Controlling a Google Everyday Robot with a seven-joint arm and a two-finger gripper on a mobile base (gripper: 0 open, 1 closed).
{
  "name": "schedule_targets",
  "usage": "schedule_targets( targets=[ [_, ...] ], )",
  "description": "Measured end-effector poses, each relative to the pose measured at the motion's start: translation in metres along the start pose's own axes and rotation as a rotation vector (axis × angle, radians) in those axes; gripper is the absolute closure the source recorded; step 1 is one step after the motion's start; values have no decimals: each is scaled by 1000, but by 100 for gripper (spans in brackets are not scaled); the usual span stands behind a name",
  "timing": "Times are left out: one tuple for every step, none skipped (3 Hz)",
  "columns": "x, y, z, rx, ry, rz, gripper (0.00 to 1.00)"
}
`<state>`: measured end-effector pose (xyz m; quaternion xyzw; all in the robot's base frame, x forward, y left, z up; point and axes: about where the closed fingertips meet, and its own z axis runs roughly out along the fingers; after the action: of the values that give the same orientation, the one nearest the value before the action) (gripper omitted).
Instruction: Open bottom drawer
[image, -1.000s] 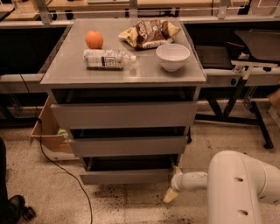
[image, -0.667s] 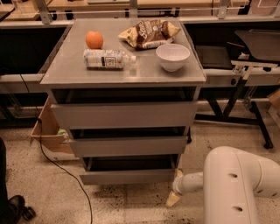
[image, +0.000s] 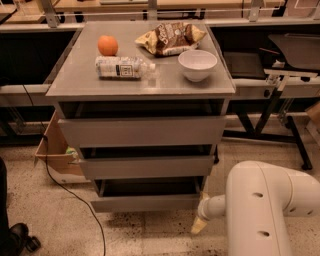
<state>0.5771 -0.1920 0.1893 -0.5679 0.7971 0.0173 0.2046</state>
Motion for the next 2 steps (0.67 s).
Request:
schedule_targets(
  targets=[
    [-7,-12,-12,30,-1,-18,0],
    [-13,-16,-13,38,-6,-28,0]
  ],
)
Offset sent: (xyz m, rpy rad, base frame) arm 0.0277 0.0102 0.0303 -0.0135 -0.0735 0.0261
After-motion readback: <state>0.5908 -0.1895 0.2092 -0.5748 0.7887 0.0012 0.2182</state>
